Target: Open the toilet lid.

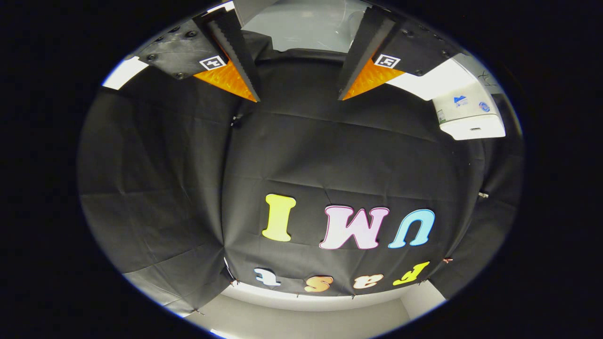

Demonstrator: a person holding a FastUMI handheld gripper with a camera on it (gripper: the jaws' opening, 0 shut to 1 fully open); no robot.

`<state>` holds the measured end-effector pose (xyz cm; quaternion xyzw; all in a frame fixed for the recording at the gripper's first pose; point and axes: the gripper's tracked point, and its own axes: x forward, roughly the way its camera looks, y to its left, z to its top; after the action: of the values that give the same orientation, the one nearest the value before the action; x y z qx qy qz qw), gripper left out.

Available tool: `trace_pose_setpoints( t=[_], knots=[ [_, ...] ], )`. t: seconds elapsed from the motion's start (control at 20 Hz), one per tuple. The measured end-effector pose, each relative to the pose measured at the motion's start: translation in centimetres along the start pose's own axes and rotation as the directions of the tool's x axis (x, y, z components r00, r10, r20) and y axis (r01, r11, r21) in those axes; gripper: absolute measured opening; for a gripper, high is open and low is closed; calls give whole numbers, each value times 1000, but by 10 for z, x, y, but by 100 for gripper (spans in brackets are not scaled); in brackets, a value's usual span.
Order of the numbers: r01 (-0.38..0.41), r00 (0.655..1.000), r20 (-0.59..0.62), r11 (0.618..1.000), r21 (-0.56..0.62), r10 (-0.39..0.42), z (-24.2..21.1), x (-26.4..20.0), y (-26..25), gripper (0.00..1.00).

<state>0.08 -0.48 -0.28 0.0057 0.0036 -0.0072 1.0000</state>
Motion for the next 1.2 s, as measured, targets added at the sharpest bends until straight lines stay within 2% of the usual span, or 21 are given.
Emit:
trace_pose_setpoints(
  t=[0.8, 1.05, 1.2],
  knots=[
    [-39, 999, -22, 999, -2, 39, -6, 2, 14, 98],
    [-79, 995, -54, 997, 17, 80, -17, 17, 22, 98],
    [-139, 981, -128, 989, 40, 143, -46, 28, 36, 98]
  ],
)
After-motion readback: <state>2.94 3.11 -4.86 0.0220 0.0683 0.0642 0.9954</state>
